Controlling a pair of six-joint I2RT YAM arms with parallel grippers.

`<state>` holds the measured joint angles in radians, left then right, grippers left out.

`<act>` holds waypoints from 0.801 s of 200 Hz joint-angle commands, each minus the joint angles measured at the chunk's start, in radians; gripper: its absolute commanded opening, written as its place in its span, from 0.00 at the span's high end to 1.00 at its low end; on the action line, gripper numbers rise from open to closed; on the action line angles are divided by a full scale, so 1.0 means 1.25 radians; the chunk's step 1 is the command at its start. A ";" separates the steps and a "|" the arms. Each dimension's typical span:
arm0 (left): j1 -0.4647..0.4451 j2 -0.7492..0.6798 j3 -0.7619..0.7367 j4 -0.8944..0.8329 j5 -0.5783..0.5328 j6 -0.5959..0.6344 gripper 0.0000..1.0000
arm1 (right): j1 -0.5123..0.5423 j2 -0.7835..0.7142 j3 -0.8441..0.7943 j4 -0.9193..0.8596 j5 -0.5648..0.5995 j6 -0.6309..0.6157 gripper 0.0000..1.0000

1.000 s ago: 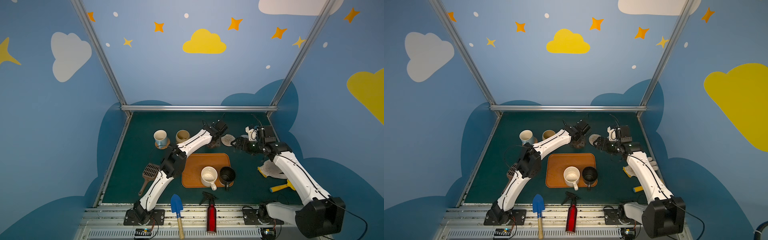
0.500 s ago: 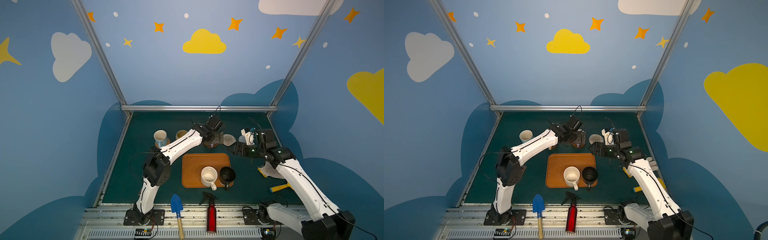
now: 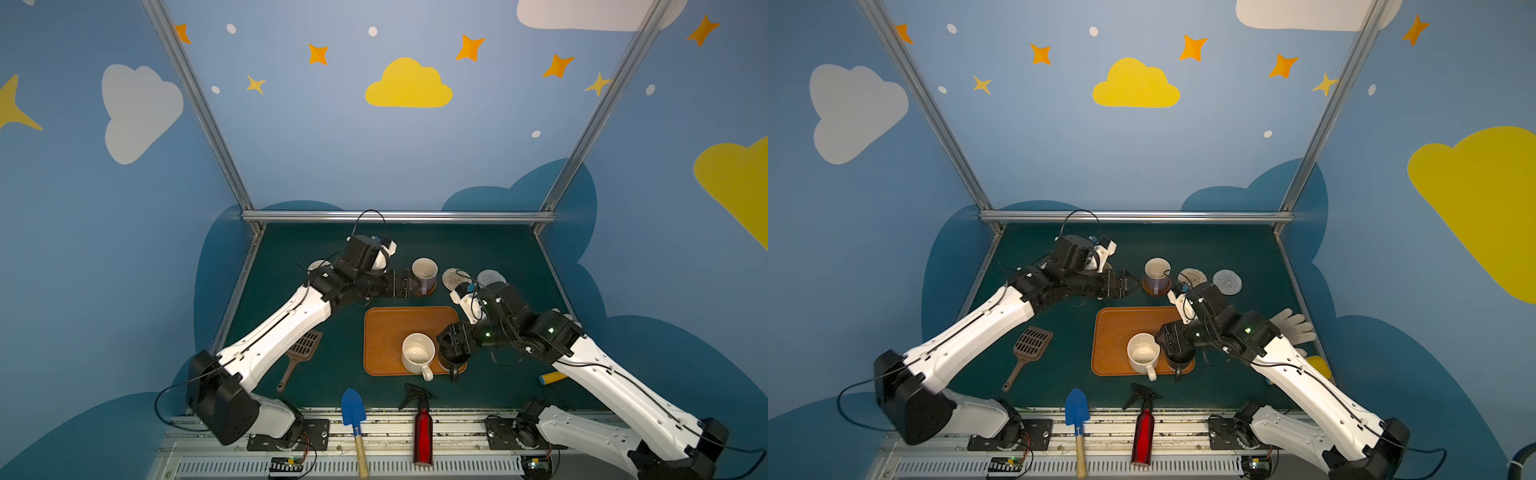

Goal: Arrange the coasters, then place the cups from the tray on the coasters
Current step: 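Move the right gripper down to the white speckled mug while the left gripper withdraws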

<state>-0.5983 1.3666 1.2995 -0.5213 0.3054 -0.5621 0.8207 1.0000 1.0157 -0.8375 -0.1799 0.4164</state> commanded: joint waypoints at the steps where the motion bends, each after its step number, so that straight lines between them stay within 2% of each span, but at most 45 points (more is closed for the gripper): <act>1: 0.027 -0.071 -0.041 -0.052 0.085 0.048 0.00 | 0.079 -0.016 -0.033 -0.008 0.078 0.035 0.20; 32: 0.057 -0.131 -0.071 -0.115 0.122 0.073 0.00 | 0.162 0.031 -0.042 -0.018 0.110 0.072 0.23; 50: 0.061 -0.157 -0.096 -0.111 0.113 0.072 0.00 | 0.213 0.054 -0.043 -0.015 0.152 0.096 0.26; 76: 0.068 -0.162 -0.128 -0.092 0.154 0.065 0.00 | 0.265 0.074 -0.046 0.010 0.180 0.123 0.33; 116: 0.070 -0.173 -0.174 -0.055 0.183 0.049 0.00 | 0.289 0.117 -0.053 0.015 0.204 0.150 0.46; 160: 0.071 -0.172 -0.214 -0.051 0.196 0.026 0.00 | 0.291 0.172 -0.068 0.053 0.217 0.175 0.50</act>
<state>-0.5152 1.1675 1.0481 -0.5930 0.5201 -0.5140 1.1801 1.1740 0.9401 -0.7998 0.0628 0.6033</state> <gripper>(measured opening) 0.996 0.507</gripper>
